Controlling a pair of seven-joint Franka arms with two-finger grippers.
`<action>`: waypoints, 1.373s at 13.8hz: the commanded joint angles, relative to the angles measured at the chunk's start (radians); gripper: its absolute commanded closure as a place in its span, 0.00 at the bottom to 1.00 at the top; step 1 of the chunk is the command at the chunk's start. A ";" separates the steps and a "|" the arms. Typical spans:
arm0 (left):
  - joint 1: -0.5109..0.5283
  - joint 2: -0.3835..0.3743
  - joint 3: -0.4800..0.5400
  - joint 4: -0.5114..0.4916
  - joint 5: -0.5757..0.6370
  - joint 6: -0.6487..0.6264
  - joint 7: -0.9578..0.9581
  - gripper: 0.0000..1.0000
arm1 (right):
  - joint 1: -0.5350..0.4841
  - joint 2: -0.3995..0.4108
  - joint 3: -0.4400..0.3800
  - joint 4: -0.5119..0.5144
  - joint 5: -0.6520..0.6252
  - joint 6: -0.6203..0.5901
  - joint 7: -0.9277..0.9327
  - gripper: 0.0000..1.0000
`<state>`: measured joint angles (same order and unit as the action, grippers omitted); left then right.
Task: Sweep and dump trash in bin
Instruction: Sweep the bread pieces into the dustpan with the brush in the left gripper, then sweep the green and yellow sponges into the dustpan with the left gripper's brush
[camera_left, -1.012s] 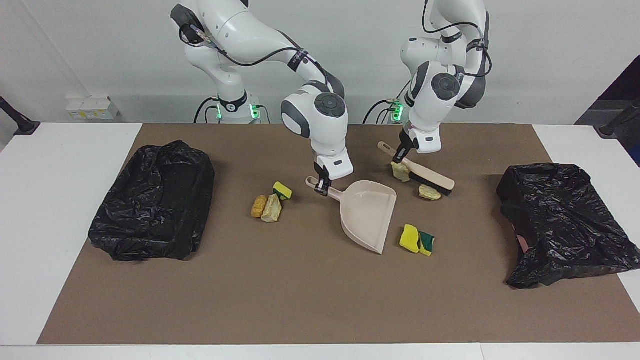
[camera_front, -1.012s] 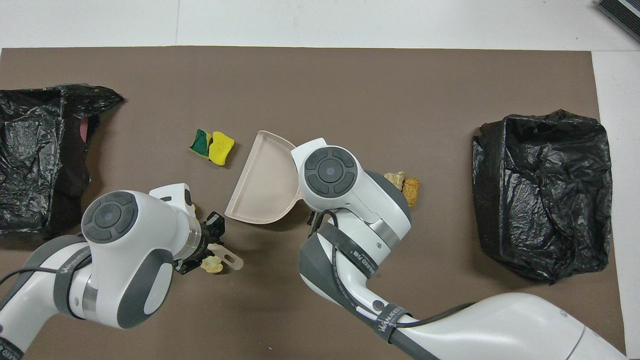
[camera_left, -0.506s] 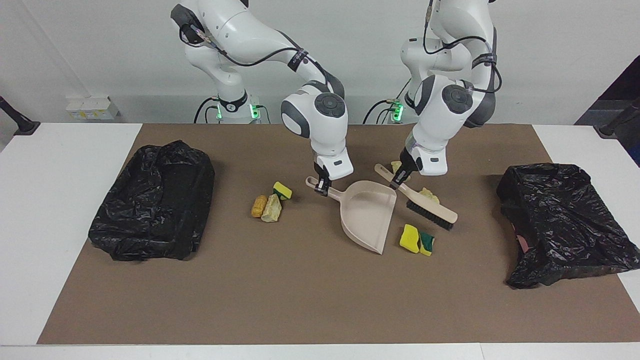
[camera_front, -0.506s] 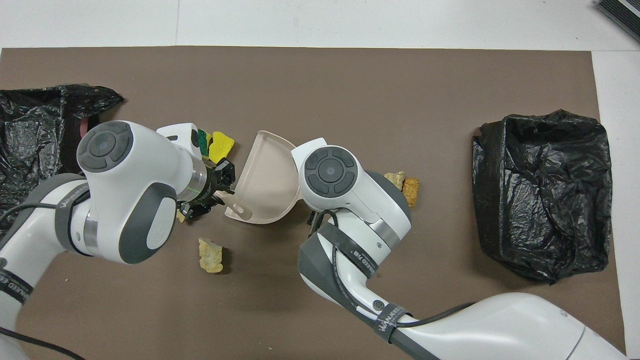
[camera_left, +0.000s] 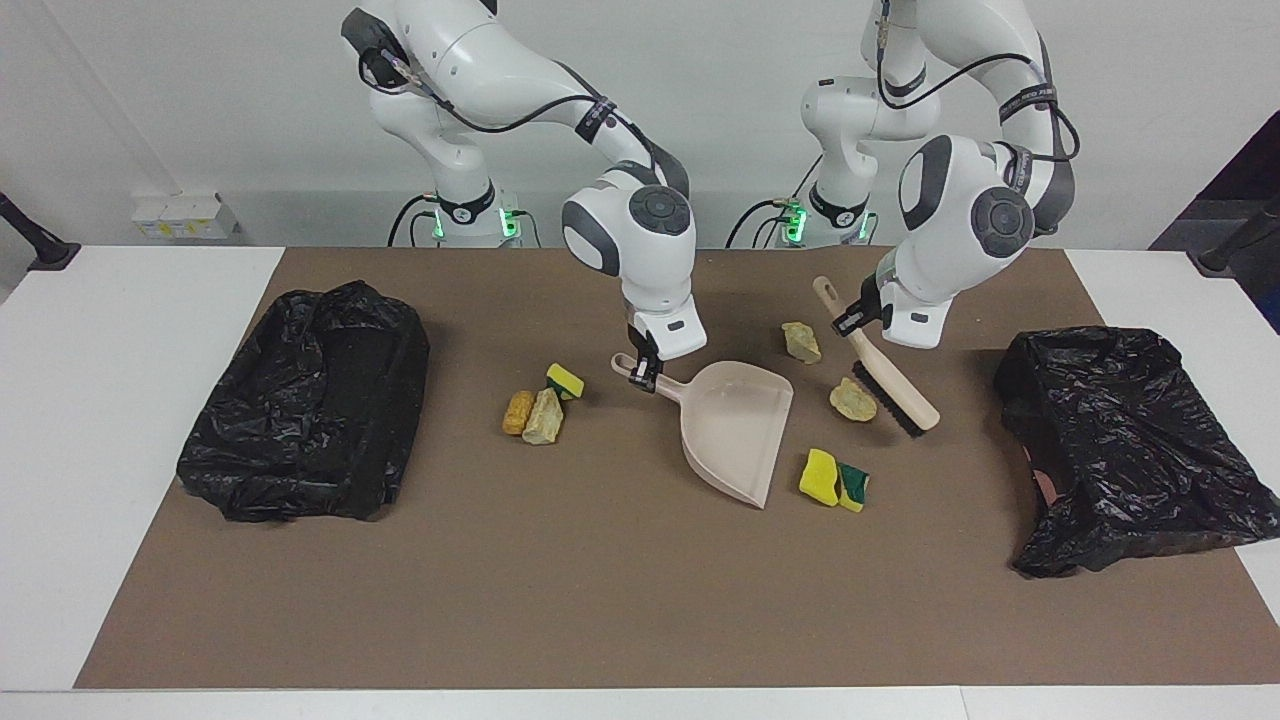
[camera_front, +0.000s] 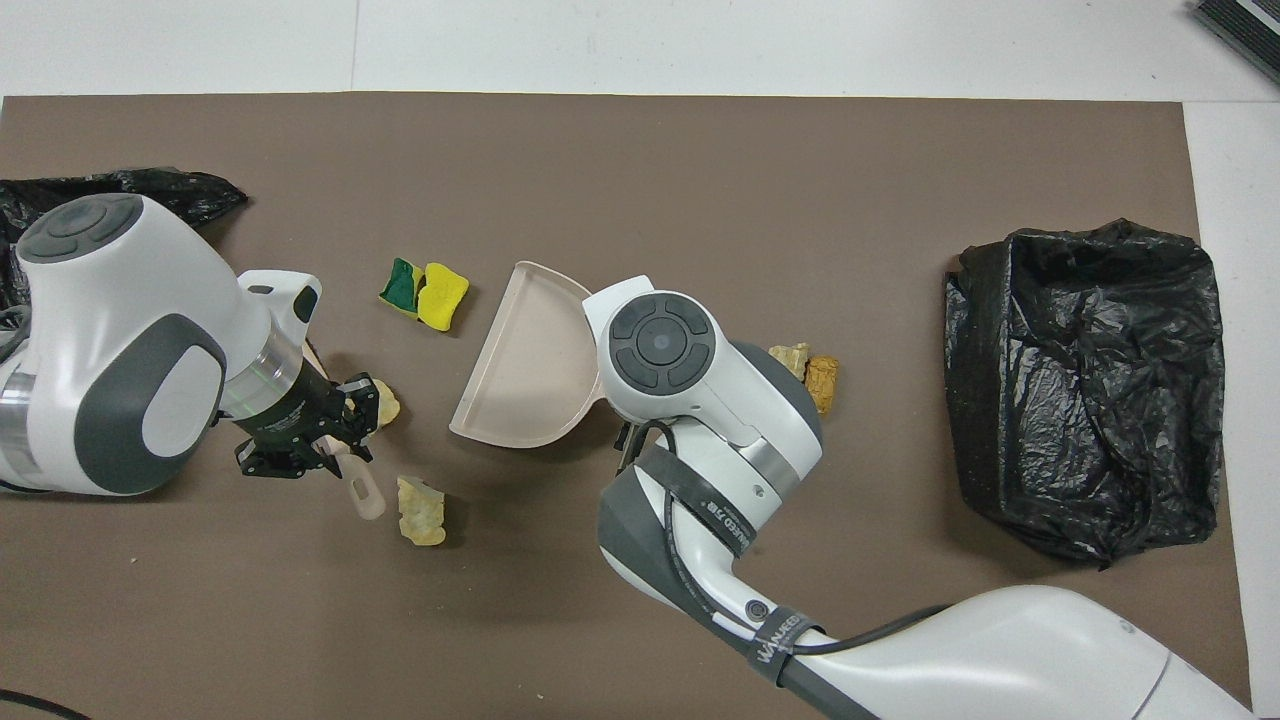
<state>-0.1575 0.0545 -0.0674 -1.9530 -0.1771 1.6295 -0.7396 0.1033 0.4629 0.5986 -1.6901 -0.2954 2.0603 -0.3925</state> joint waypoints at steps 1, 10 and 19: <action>-0.002 -0.134 -0.008 -0.238 0.014 0.112 0.011 1.00 | -0.010 0.005 0.009 -0.003 0.016 0.009 -0.006 1.00; -0.166 -0.117 -0.032 -0.310 0.014 0.383 0.248 1.00 | -0.010 0.005 0.009 -0.003 0.018 0.009 -0.006 1.00; -0.122 -0.096 -0.100 -0.132 0.014 0.248 0.552 1.00 | -0.010 0.003 0.009 -0.003 0.018 0.008 0.001 1.00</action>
<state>-0.3155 -0.0504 -0.2059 -2.1380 -0.1754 1.9428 -0.3263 0.1033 0.4629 0.5985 -1.6901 -0.2954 2.0603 -0.3911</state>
